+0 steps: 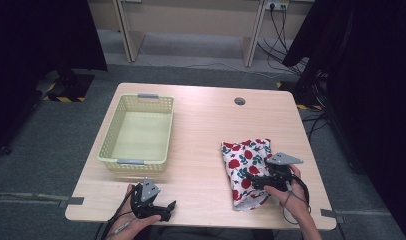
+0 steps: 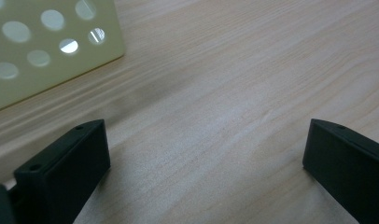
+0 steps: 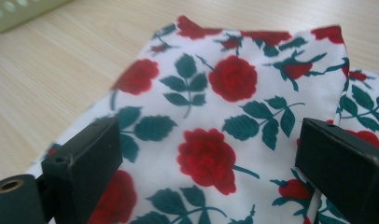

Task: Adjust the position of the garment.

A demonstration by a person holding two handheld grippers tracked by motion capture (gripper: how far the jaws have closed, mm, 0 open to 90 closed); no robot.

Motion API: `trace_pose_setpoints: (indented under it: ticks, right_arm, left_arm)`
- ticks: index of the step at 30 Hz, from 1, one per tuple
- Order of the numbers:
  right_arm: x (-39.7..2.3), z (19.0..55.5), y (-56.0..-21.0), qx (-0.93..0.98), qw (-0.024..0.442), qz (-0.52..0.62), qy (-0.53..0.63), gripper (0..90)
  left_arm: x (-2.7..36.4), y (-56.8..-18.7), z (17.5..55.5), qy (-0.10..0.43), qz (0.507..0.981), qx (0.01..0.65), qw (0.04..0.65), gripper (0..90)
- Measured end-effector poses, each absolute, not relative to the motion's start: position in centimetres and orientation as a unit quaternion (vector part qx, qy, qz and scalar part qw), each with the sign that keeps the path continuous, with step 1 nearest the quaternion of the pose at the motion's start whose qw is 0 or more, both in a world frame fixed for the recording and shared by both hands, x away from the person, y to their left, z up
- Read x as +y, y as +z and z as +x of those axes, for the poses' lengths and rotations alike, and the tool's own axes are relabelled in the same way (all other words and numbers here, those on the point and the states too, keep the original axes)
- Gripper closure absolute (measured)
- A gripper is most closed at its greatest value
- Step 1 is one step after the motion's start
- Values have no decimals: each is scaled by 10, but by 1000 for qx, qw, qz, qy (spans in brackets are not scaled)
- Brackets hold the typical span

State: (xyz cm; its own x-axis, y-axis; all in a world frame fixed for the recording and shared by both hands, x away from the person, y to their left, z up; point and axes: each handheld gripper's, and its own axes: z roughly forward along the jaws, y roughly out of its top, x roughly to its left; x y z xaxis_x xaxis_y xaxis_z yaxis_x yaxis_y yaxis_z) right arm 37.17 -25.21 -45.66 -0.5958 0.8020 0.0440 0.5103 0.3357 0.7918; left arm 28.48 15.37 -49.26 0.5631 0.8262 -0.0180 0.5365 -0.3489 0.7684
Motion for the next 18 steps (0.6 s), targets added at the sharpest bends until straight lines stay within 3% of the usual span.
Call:
trace_pose_setpoints:
  ticks: [11, 18]
  right_arm:
    - [-250, 379, -474, 810, 160, 425, 371, 74]
    - [-235, 383, -478, 810, 173, 434, 355, 72]
  left_arm:
    - [154, -492, 285, 191, 800, 426, 378, 0]
    - [154, -493, 285, 192, 799, 426, 379, 0]
